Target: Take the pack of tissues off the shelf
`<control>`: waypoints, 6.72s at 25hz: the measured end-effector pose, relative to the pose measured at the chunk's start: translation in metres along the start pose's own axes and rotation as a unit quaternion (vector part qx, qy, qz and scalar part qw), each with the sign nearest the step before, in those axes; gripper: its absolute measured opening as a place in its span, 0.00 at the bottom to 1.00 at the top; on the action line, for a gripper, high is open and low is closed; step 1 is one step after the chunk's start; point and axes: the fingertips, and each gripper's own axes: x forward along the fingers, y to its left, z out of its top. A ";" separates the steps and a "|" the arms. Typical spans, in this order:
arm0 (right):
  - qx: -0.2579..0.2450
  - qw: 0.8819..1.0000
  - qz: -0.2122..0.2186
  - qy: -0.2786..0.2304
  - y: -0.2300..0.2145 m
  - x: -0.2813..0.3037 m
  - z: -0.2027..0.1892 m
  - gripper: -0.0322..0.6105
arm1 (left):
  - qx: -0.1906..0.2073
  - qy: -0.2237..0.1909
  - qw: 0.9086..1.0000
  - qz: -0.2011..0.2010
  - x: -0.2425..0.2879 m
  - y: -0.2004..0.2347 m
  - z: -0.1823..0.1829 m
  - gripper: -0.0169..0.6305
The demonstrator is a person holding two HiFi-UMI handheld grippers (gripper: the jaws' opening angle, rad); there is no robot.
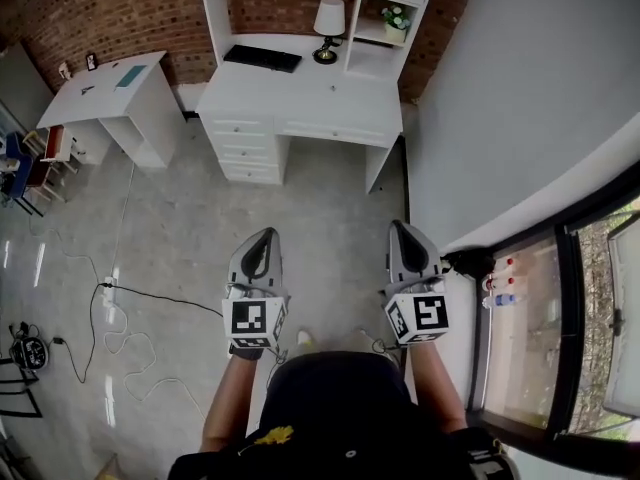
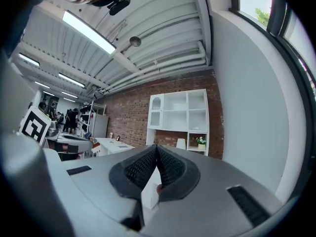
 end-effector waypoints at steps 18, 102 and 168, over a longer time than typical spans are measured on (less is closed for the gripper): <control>0.001 0.999 -0.044 0.017 -0.026 0.024 -0.012 0.06 | 0.005 0.007 1.000 -0.026 0.039 0.021 -0.010 0.05; 0.022 0.996 -0.074 -0.053 -0.460 0.780 -0.015 0.56 | 0.063 -0.008 0.993 -0.099 0.929 0.189 0.064 0.05; 0.004 0.988 0.049 0.144 -0.650 1.101 0.007 0.57 | 0.031 -0.016 0.980 -0.197 1.115 0.071 0.160 0.05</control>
